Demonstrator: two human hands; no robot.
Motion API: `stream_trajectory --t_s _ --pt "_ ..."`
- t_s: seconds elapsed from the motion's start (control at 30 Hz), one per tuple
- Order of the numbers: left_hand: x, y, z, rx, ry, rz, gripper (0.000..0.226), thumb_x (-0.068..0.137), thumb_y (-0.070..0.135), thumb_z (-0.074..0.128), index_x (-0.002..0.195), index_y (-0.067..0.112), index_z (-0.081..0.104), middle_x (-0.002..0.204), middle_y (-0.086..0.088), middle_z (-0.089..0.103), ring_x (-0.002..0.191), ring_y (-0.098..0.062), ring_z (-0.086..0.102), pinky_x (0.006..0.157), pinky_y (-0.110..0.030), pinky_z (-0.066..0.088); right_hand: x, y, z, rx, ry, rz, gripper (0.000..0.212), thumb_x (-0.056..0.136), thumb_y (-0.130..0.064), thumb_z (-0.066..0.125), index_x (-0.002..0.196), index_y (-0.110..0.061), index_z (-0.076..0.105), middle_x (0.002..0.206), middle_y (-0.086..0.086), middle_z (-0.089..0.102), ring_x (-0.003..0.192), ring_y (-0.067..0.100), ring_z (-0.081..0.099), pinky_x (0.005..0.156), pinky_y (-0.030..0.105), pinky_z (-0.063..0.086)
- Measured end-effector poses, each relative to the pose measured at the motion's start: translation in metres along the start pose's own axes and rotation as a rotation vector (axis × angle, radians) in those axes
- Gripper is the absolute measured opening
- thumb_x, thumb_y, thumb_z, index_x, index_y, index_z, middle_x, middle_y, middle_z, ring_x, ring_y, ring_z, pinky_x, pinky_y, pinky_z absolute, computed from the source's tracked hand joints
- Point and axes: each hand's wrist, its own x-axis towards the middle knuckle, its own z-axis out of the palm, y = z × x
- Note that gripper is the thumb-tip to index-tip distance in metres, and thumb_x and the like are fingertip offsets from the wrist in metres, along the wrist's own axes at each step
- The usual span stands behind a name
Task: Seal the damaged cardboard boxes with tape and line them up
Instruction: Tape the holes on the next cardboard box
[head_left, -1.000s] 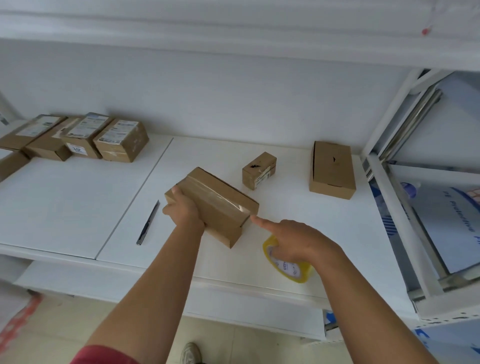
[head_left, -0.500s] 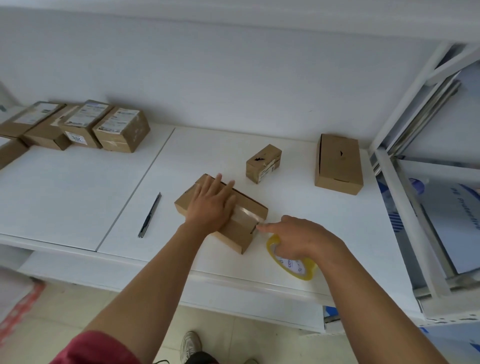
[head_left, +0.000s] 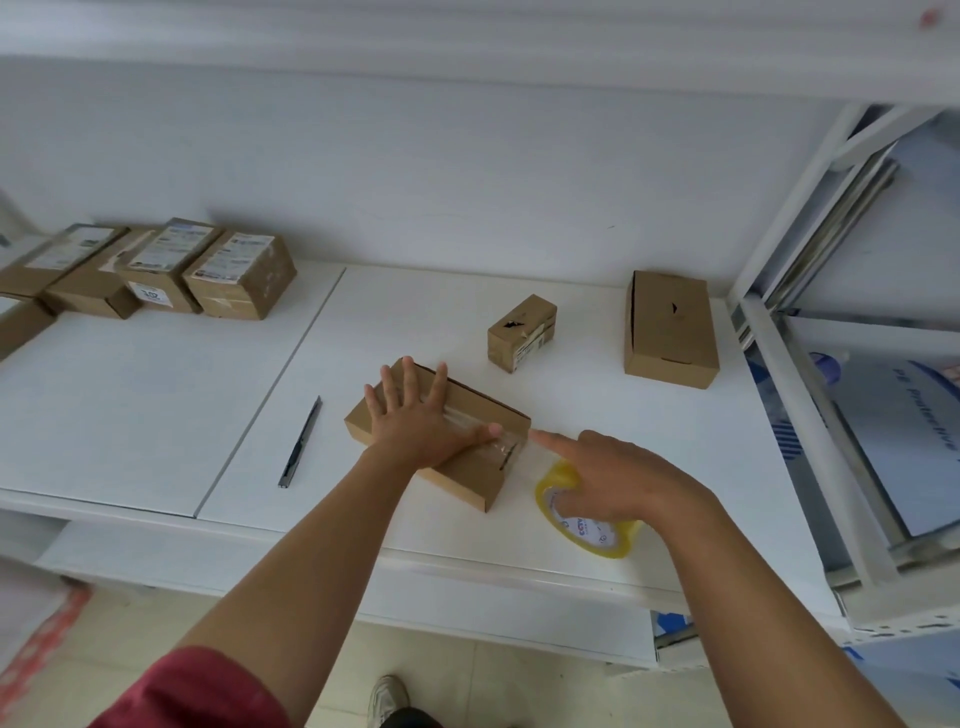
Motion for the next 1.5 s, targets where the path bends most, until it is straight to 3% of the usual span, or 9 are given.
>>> stream_trajectory --t_s 0.3,0.5,0.6,0.73,0.9,1.03,1.17,1.33,1.5 --pt "-0.004 -0.002 0.0 -0.079 0.099 0.026 0.138 0.043 0.11 0.016 0.157 0.034 -0.004 0.165 -0.011 -0.012 0.149 -0.037 -0.019 0.116 -0.056 -0.013 -0.023 0.009 0.002 0.175 0.041 -0.005 0.094 0.083 -0.06 0.06 0.154 -0.043 0.002 0.141 -0.001 0.048 0.121 0.022 0.053 0.094 0.039 0.051" --pt "-0.008 -0.048 -0.019 -0.602 0.476 -0.067 0.055 0.095 0.049 0.054 0.138 0.014 0.052 0.146 -0.007 0.047 0.135 -0.026 0.044 0.11 -0.036 0.034 -0.026 0.005 0.0 0.195 0.055 0.044 0.104 0.077 -0.064 0.063 0.154 -0.042 -0.003 0.143 0.0 0.044 0.124 0.021 0.05 0.095 0.038 0.048" --pt "-0.018 -0.091 -0.018 -0.51 0.596 -0.232 0.039 0.096 0.03 0.054 0.129 0.01 0.056 0.134 -0.015 0.053 0.122 -0.033 0.05 0.1 -0.042 0.042 -0.024 -0.004 -0.003 0.156 0.099 0.083 0.106 0.076 -0.069 0.061 0.154 -0.041 -0.005 0.142 0.001 0.04 0.128 0.022 0.045 0.095 0.04 0.046" --pt "-0.028 -0.137 -0.011 -0.306 0.366 -0.466 0.059 0.093 0.043 0.056 0.13 -0.001 0.045 0.131 -0.022 0.046 0.121 -0.042 0.043 0.099 -0.049 0.039 -0.011 -0.035 -0.006 0.145 0.312 0.067 0.085 0.087 -0.06 0.052 0.154 -0.04 0.005 0.143 -0.002 0.039 0.132 0.021 0.038 0.097 0.042 0.043" --pt "-0.033 -0.157 0.002 -0.19 0.249 -0.308 0.048 0.101 0.04 0.044 0.122 -0.003 0.048 0.125 -0.023 0.053 0.119 -0.042 0.049 0.096 -0.047 0.041 0.011 -0.091 -0.003 0.16 0.53 0.003 0.061 0.094 -0.042 0.05 0.15 -0.027 0.034 0.132 0.002 0.051 0.128 0.023 0.038 0.098 0.042 0.042" --pt "-0.035 -0.144 -0.016 -0.437 0.314 -0.262 0.03 0.105 0.028 0.036 0.104 0.003 0.051 0.106 -0.018 0.063 0.092 -0.034 0.059 0.073 -0.038 0.042 0.021 -0.116 0.006 0.11 0.693 -0.04 0.047 0.092 -0.026 0.054 0.138 -0.017 0.053 0.119 0.008 0.06 0.119 0.031 0.045 0.096 0.046 0.044" --pt "-0.055 -0.093 -0.047 -0.793 0.253 0.029 0.029 0.101 0.025 0.046 0.076 0.011 0.054 0.068 0.001 0.06 0.058 -0.014 0.052 0.051 -0.022 0.039 0.02 -0.134 0.02 0.176 0.7 -0.252 0.053 0.094 -0.012 0.054 0.146 -0.022 0.046 0.104 0.001 0.063 0.097 0.02 0.052 0.079 0.035 0.045" --pt "-0.08 -0.029 -0.073 -1.272 -0.141 0.193 0.034 0.097 0.021 0.055 0.066 0.014 0.067 0.059 0.004 0.064 0.051 -0.009 0.058 0.052 -0.022 0.048 0.012 -0.125 0.028 0.209 0.733 -0.232 0.064 0.089 -0.009 0.061 0.148 -0.028 0.043 0.125 -0.002 0.065 0.11 0.017 0.057 0.081 0.029 0.046" --pt "-0.087 0.002 -0.071 -1.226 -0.266 0.383 0.035 0.094 0.021 0.055 0.062 0.022 0.068 0.057 0.009 0.053 0.054 -0.004 0.047 0.053 -0.015 0.039 -0.003 -0.095 0.026 0.082 0.94 -0.089 0.039 0.093 -0.02 0.062 0.132 -0.016 0.06 0.093 0.004 0.072 0.08 0.024 0.067 0.062 0.036 0.054"
